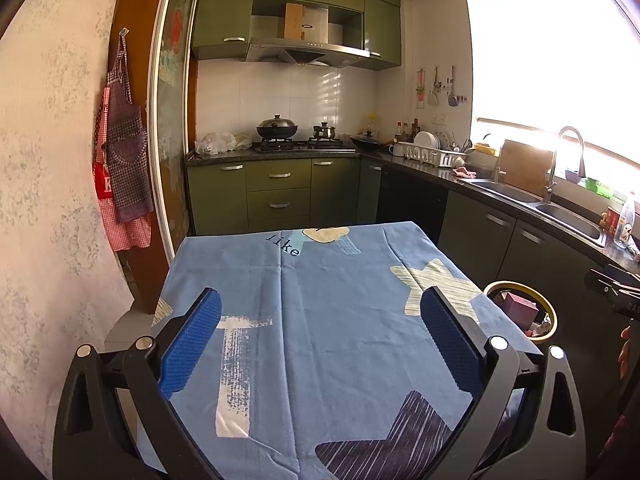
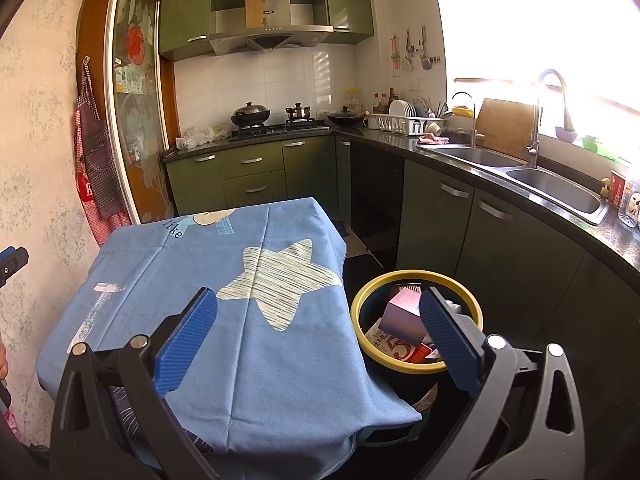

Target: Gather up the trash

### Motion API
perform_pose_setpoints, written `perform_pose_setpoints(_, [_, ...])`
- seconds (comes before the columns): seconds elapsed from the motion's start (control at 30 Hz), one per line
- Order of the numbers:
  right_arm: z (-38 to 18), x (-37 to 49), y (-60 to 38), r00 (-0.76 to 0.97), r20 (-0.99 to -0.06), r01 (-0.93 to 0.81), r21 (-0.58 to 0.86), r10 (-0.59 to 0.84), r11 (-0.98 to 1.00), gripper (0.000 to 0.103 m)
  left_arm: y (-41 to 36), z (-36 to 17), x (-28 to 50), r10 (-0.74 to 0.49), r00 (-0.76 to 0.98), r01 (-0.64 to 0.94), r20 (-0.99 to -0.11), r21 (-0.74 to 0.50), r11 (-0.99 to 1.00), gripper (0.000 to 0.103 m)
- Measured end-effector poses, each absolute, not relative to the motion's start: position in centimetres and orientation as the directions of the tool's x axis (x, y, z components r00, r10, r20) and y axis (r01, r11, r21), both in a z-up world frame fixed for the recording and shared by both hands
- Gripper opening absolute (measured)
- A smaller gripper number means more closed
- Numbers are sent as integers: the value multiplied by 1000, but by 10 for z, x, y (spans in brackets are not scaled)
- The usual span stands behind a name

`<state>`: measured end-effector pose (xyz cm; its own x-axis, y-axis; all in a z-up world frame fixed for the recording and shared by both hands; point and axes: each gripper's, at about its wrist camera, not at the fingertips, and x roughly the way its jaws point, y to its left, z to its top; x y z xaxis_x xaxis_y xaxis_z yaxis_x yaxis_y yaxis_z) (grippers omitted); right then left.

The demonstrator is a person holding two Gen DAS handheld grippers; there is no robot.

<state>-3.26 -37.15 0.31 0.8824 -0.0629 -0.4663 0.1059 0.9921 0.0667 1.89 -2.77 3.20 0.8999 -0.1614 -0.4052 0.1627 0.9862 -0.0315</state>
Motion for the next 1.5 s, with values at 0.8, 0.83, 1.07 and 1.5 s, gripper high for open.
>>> perform_pose_setpoints(0.8, [1,-31,-368,881,-469,107,70,-62,992,96,-26,31,21,-168,896,176,-410,-19,984,98])
perform_pose_setpoints(0.83, [1,-30,-367,881,-469,107,70,-62,992,96,-25,30,21,-167,897,175,-410,-17,984,98])
perform_pose_setpoints(1.07, [2,-31,-368,881,-469,107,70,-62,992,96,-26,30,22,-170,895,180,-413,-14,984,98])
perform_pose_setpoints(1.5, [0,-30,-366,880,-472,107,70,-61,992,96,-27,29,23,-180,888,189,-422,-22,982,98])
